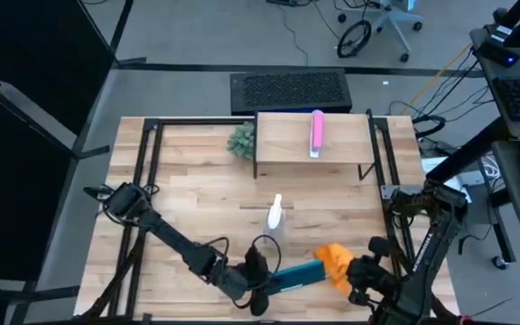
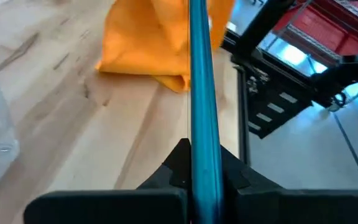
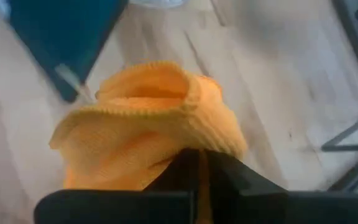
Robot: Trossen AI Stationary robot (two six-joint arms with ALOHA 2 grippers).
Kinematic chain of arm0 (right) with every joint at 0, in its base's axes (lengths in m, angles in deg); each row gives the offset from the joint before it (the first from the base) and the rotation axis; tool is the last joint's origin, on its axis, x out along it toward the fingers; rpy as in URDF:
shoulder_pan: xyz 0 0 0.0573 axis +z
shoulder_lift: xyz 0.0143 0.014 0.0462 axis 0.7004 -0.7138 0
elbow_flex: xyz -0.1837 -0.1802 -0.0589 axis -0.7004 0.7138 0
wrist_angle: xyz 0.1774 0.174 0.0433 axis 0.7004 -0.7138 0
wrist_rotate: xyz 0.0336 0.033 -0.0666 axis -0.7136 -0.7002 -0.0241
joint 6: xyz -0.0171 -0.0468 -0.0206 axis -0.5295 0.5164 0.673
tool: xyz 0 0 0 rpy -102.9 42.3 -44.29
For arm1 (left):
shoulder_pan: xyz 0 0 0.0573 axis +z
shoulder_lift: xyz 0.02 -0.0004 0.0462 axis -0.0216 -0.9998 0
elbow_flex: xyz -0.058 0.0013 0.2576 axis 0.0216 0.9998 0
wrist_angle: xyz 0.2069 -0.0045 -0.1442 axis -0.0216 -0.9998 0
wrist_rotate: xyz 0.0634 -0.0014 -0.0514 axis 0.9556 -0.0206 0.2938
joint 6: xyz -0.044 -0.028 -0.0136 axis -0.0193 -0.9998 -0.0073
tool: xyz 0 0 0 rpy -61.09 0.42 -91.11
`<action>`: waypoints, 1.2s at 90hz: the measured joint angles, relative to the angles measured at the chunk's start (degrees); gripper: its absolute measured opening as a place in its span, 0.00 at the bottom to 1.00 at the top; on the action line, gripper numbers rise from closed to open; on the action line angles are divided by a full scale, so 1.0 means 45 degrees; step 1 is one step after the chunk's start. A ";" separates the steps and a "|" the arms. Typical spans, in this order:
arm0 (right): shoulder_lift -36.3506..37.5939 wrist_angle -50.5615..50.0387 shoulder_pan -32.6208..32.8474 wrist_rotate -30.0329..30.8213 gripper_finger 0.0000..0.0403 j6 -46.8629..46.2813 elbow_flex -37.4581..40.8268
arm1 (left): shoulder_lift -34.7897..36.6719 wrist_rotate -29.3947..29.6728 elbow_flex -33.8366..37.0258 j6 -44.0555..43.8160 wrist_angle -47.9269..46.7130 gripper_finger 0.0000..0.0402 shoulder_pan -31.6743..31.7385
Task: Apply microfiber cloth
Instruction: Wipe the back of the tablet with the orange microfiber cloth
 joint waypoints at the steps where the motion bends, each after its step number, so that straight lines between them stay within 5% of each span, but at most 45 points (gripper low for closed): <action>1: 0.0000 0.0028 0.0038 -0.0088 0.00 -0.0054 0.0000 | 0.0000 0.0000 0.0000 -0.0003 -0.0003 0.01 0.0000; 20: 0.0000 0.1125 0.0803 -0.1426 0.00 -0.0899 0.0006 | 0.0000 -0.0114 0.0000 0.0005 -0.0248 0.01 -0.0034; 33: 0.0000 0.2676 0.1248 -0.0597 0.00 -0.0746 0.0010 | 0.0000 0.0129 0.0000 -0.0015 -0.0228 0.01 -0.0005; 60: 0.0000 0.7814 0.0480 0.4264 0.00 0.4880 0.0015 | 0.0000 0.0335 0.0000 -0.0063 -0.0136 0.01 -0.0015; 82: -0.0091 0.9762 -0.1295 0.4403 0.00 0.8534 0.0024 | 0.0000 0.0335 0.0000 -0.0053 -0.0044 0.01 -0.0015; 108: -0.0211 1.0229 -0.2702 0.4434 0.00 0.9544 0.0029 | 0.0000 0.0335 0.0000 -0.0047 0.0183 0.01 -0.0024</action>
